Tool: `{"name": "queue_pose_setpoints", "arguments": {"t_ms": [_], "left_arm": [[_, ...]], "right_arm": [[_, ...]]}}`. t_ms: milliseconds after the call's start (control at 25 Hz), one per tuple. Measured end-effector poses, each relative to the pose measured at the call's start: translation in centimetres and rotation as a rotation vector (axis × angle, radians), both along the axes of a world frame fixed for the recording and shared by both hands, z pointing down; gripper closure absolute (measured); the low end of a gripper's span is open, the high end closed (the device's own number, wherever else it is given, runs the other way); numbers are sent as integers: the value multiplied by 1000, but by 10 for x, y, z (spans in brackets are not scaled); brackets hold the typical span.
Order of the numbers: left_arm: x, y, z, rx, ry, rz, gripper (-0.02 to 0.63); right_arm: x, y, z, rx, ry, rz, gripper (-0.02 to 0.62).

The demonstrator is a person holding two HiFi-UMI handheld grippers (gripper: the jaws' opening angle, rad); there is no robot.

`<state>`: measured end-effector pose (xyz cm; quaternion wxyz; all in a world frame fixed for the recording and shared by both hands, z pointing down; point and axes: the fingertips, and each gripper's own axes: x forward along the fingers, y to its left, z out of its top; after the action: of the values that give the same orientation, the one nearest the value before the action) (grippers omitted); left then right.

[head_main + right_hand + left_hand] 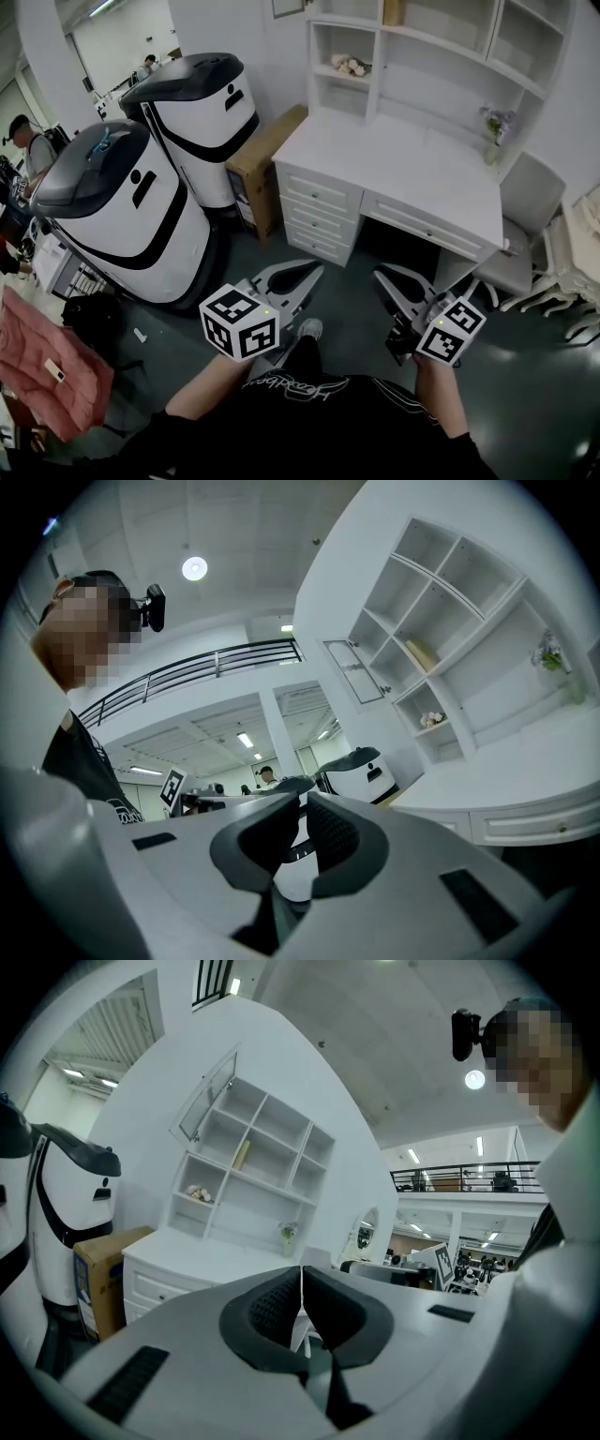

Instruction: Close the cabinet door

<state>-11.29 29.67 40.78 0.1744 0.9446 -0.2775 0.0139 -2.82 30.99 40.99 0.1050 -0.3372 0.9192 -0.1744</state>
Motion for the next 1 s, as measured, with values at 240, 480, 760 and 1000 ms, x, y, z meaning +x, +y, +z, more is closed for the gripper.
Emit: {"name": "queue_pose_setpoints", "arguments": {"t_ms": [240, 480, 760, 1000], "left_arm": [[-3, -111, 4, -28, 5, -2, 580], [-11, -244, 6, -56, -6, 4, 580], [-28, -371, -13, -17, 27, 15, 580], [-25, -434, -14, 19, 49, 30, 580]], "right_arm": [[-2, -107, 5, -34, -7, 6, 540], [-7, -236, 6, -79, -38, 29, 540], [-17, -364, -18, -51, 6, 40, 540], [-15, -417, -20, -46, 27, 55, 540]]}}
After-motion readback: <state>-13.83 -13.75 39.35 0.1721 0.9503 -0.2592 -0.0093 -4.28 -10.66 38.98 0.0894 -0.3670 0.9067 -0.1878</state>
